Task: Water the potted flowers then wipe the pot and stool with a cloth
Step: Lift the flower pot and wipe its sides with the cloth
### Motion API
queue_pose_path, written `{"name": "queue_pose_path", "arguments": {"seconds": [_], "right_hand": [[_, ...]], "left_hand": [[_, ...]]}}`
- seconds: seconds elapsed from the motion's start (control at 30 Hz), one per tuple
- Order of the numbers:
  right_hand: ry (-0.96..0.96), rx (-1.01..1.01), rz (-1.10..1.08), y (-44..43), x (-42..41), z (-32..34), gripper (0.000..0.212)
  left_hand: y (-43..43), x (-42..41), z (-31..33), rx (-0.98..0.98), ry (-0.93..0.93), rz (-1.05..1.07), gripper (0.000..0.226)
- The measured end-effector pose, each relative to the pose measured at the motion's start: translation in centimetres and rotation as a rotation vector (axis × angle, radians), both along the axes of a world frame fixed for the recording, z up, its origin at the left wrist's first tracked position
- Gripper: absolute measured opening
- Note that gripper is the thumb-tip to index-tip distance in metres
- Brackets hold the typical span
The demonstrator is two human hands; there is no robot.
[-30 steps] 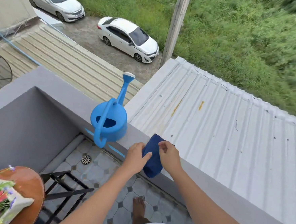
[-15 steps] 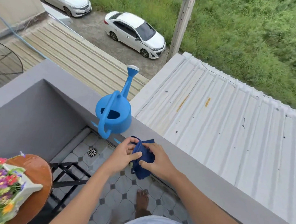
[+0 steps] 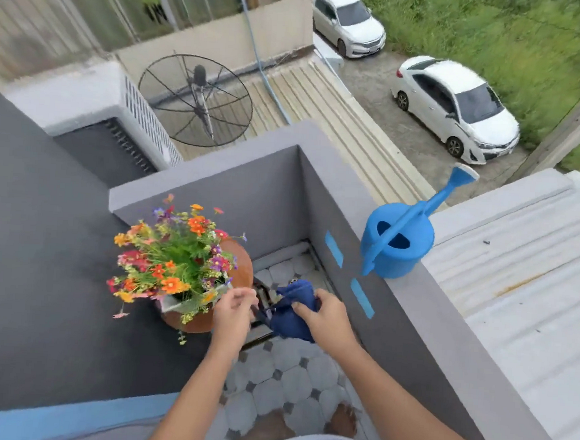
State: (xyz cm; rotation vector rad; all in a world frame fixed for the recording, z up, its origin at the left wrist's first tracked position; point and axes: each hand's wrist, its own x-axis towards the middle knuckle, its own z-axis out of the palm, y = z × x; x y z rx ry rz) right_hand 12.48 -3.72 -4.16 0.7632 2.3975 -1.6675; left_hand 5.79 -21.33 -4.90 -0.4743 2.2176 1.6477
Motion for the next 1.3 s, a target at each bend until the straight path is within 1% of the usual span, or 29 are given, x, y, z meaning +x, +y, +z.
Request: {"name": "queue_pose_path", "arguments": {"seconds": [0.1, 0.17, 0.2, 0.27, 0.37, 0.4, 0.47, 0.57, 0.67, 0.7, 0.77, 0.8, 0.87, 0.9, 0.97, 1.0, 1.03, 1.07, 1.13, 1.2, 1.27, 1.3], "right_hand": [[-0.013, -0.039, -0.009, -2.6, -1.9, -0.2, 0.022], [-0.019, -0.064, -0.001, -4.3, -2.8, -0.4, 0.025], [-0.032, -0.068, 0.012, -5.1, -3.2, -0.6, 0.025], [-0.039, -0.081, 0.041, -6.8, -3.9, -0.9, 0.021], [-0.042, -0.104, 0.021, -8.6, -4.7, -1.0, 0.014], [-0.046, -0.111, -0.003, -9.2, -5.0, -1.1, 0.013], [-0.059, -0.120, -0.069, -10.2, -5.7, -1.2, 0.015], [-0.077, -0.096, -0.122, -11.5, -7.2, -1.4, 0.021], [-0.098, -0.075, -0.178, -12.8, -8.4, -1.8, 0.022], [-0.104, -0.063, -0.199, -13.3, -8.7, -2.0, 0.023], [-0.113, -0.049, -0.227, -13.9, -9.1, -2.4, 0.022], [-0.119, -0.045, -0.236, -14.2, -9.2, -2.6, 0.022], [-0.136, -0.044, -0.259, -14.6, -9.3, -2.8, 0.021], [-0.143, -0.046, -0.269, -14.7, -9.3, -2.9, 0.022], [-0.148, -0.044, -0.288, -14.8, -9.2, -3.1, 0.024], [-0.155, -0.046, -0.300, -14.8, -9.1, -3.2, 0.026], [-0.160, -0.048, -0.308, -14.7, -9.0, -3.2, 0.028], [-0.164, -0.047, -0.315, -14.6, -9.0, -3.3, 0.030], [-0.171, -0.046, -0.326, -14.2, -9.0, -3.3, 0.034], [-0.169, -0.046, -0.345, -13.6, -9.0, -3.4, 0.032], [-0.165, -0.038, -0.352, -13.0, -8.8, -3.4, 0.025], [-0.166, -0.037, -0.352, -12.7, -8.7, -3.6, 0.024]], "left_hand": [[-4.0, -0.7, -1.1, -0.017, -0.169, 0.125, 0.011], [-5.8, -1.0, -1.9, -0.038, -0.294, 0.205, 0.012], [-6.6, -1.3, -2.4, -0.059, -0.321, 0.267, 0.013], [-8.2, -2.0, -2.7, -0.152, -0.286, 0.403, 0.017], [-10.0, -3.0, -2.1, -0.312, -0.148, 0.514, 0.018], [-10.7, -3.3, -2.0, -0.355, -0.140, 0.538, 0.018], [-12.5, -4.2, -2.4, -0.379, -0.157, 0.567, 0.024], [-15.3, -6.1, -3.7, -0.405, -0.189, 0.490, 0.030], [-17.3, -7.8, -5.1, -0.396, -0.180, 0.260, 0.033], [-17.8, -8.3, -5.6, -0.385, -0.176, 0.185, 0.037], [-18.7, -9.0, -6.2, -0.437, -0.171, 0.068, 0.049], [-19.1, -9.3, -6.3, -0.480, -0.181, 0.009, 0.050], [-19.7, -9.6, -6.2, -0.535, -0.169, -0.094, 0.046], [-19.6, -9.5, -6.0, -0.526, -0.176, -0.135, 0.042], [-19.0, -9.1, -5.5, -0.440, -0.215, -0.186, 0.030], [-18.6, -9.0, -5.5, -0.391, -0.191, -0.226, 0.029], [-18.2, -8.9, -5.6, -0.371, -0.161, -0.288, 0.032], [-17.8, -9.0, -5.8, -0.385, -0.171, -0.361, 0.038], [-17.2, -9.1, -5.9, -0.397, -0.261, -0.378, 0.043], [-17.0, -9.2, -6.3, -0.375, -0.320, -0.281, 0.045], [-17.0, -8.8, -6.5, -0.324, -0.380, -0.177, 0.050], [-16.9, -8.7, -6.5, -0.293, -0.410, -0.207, 0.041]]}}
